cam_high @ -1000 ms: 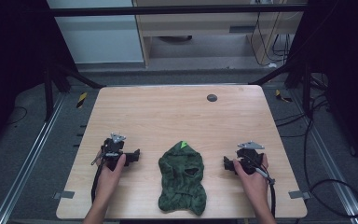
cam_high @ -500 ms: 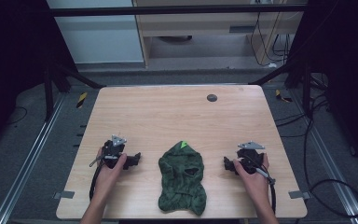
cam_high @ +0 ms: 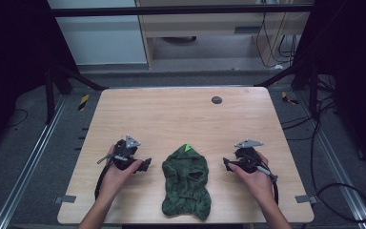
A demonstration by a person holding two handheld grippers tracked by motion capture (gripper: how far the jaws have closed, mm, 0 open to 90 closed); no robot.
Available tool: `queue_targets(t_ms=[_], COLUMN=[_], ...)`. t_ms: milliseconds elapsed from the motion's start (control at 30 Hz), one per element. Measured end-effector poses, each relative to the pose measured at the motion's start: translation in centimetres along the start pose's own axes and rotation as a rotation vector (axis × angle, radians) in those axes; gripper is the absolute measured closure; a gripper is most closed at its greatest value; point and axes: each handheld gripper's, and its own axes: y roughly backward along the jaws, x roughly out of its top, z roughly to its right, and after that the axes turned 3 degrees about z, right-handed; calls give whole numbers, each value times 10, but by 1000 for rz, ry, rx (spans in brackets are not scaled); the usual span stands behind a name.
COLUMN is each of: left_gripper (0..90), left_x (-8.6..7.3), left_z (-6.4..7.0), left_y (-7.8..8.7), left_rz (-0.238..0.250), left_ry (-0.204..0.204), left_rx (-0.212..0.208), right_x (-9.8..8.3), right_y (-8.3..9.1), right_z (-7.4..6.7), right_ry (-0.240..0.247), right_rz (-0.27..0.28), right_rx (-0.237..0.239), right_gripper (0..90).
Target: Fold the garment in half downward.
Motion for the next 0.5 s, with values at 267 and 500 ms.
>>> queue_targets(t_ms=[267,500], left_gripper=[92,197], left_x=[20,32], left_z=[12,14], left_y=[-14,-17], left_rz=[-6,25], left_ry=[-37,-8], left_rx=[-44,-76], right_x=[22,37], right_y=[-7,-11], right_z=[-12,-26], right_ry=[51,104], right_rz=[-23,-2], right_rx=[115,201], right_gripper=[472,623])
